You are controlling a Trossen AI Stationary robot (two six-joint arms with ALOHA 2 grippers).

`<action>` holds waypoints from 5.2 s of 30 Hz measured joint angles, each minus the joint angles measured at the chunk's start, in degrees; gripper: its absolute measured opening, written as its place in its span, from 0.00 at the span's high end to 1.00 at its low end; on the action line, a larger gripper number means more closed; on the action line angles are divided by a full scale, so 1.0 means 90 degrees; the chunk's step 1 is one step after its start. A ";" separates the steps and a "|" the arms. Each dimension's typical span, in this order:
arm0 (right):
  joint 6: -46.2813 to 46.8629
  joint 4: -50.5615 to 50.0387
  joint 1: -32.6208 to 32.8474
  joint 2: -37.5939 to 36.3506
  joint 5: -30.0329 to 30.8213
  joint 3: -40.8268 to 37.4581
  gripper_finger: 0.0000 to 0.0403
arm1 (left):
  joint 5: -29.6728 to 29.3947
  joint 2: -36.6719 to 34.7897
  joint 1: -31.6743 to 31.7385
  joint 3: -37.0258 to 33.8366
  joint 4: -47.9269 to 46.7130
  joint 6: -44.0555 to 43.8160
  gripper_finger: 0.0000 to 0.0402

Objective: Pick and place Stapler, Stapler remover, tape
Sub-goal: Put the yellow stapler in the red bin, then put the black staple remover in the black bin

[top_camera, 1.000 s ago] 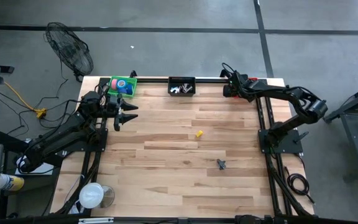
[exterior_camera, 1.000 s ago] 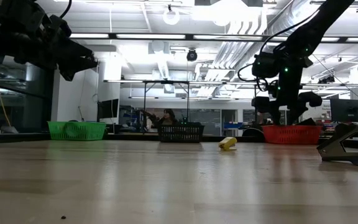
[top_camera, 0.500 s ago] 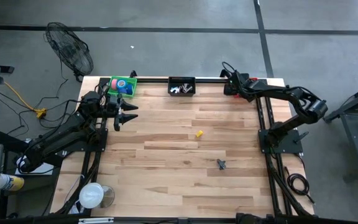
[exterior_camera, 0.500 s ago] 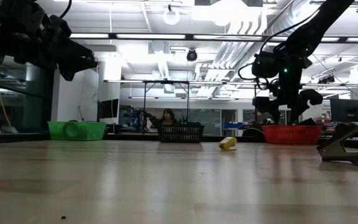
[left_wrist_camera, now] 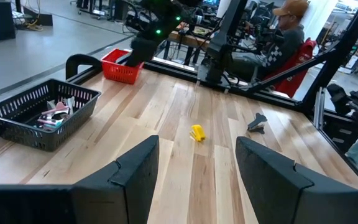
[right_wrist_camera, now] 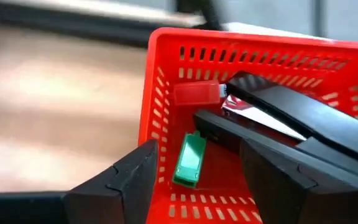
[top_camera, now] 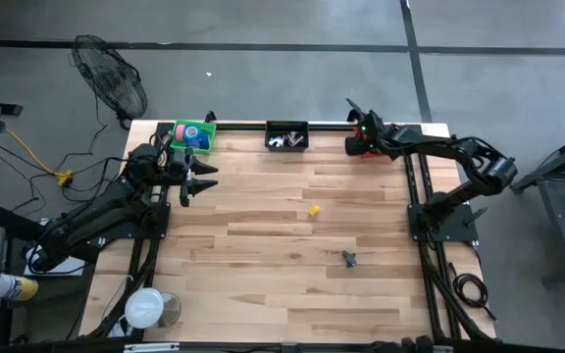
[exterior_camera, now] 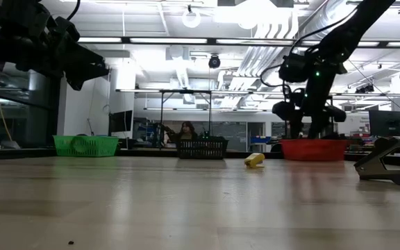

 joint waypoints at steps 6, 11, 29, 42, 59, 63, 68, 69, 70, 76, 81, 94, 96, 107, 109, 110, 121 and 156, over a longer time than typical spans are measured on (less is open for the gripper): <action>-0.0691 0.0021 0.0402 -0.0377 -0.0048 0.0000 0.46 | 0.0000 0.0002 -0.0002 0.0000 0.0000 0.0000 0.48; -0.0972 0.0056 0.0653 -0.0909 0.0102 0.0000 0.46 | 0.0000 0.0002 0.0001 0.0000 0.0001 0.0000 0.48; -0.5917 0.0423 0.3416 -0.0953 -0.2343 0.0000 0.47 | 0.0000 0.0001 0.0001 0.0000 0.0012 -0.0049 0.48; -0.6086 0.1780 0.4168 0.0822 -0.2099 -0.0005 0.47 | 0.0000 0.0002 -0.0001 0.0000 0.0010 -0.0051 0.48; -0.6033 0.1908 0.4195 0.1262 -0.2506 -0.0005 0.50 | 0.0002 0.0002 -0.0002 0.0000 0.0002 -0.0038 0.48; -0.5958 0.1910 0.4195 0.1262 -0.2549 -0.0005 0.53 | 0.0048 0.0001 0.0000 0.0000 0.0004 -0.0046 0.48; -0.5868 0.1910 0.4195 0.1262 -0.2554 -0.0005 0.57 | 0.0058 0.0000 0.0001 0.0000 0.0005 -0.0046 0.48; -0.5867 0.1908 0.4195 0.1262 -0.2554 -0.0005 0.58 | 0.0058 0.0000 0.0001 0.0000 0.0005 -0.0046 0.48; -0.5867 0.1908 0.4195 0.1262 -0.2554 -0.0005 0.58 | 0.0058 0.0002 -0.0002 0.0000 0.0005 -0.0046 0.48; -0.5865 0.1910 0.4218 0.1376 -0.2547 -0.0005 0.61 | 0.0062 0.0001 0.0000 0.0000 0.0005 -0.0047 0.48; -0.5865 0.1952 0.4282 0.1422 -0.2517 -0.0005 0.63 | 0.0068 0.0001 -0.0001 0.0000 0.0000 -0.0049 0.48; -0.5051 0.1956 0.4290 0.1422 -0.2509 -0.0005 0.84 | 0.0070 0.0000 -0.0002 0.0000 0.0002 -0.0049 0.48; -0.4644 0.1953 0.4290 0.1414 -0.2451 -0.0005 0.84 | 0.0072 0.0001 -0.0001 0.0000 0.0001 -0.0049 0.48; -0.1953 0.0893 0.3873 0.0495 -0.0274 -0.0005 0.83 | 0.0070 0.0002 -0.0001 0.0000 0.0000 -0.0035 0.48; -0.1383 0.0588 0.3698 0.0264 0.0068 -0.0005 0.83 | 0.0068 0.0001 -0.0001 0.0000 0.0000 -0.0029 0.48; -0.1084 0.0442 0.3592 0.0157 0.0257 -0.0005 0.84 | 0.0068 0.0000 -0.0002 0.0000 0.0000 -0.0029 0.48; 0.0520 -0.0021 0.2401 -0.0346 0.1220 -0.0005 0.82 | 0.0068 0.0001 -0.0001 0.0000 0.0000 -0.0046 0.48; 0.0149 -0.0107 0.0807 -0.0343 0.1401 -0.0005 0.65 | 0.0068 0.0000 0.0000 0.0000 0.0000 -0.0024 0.48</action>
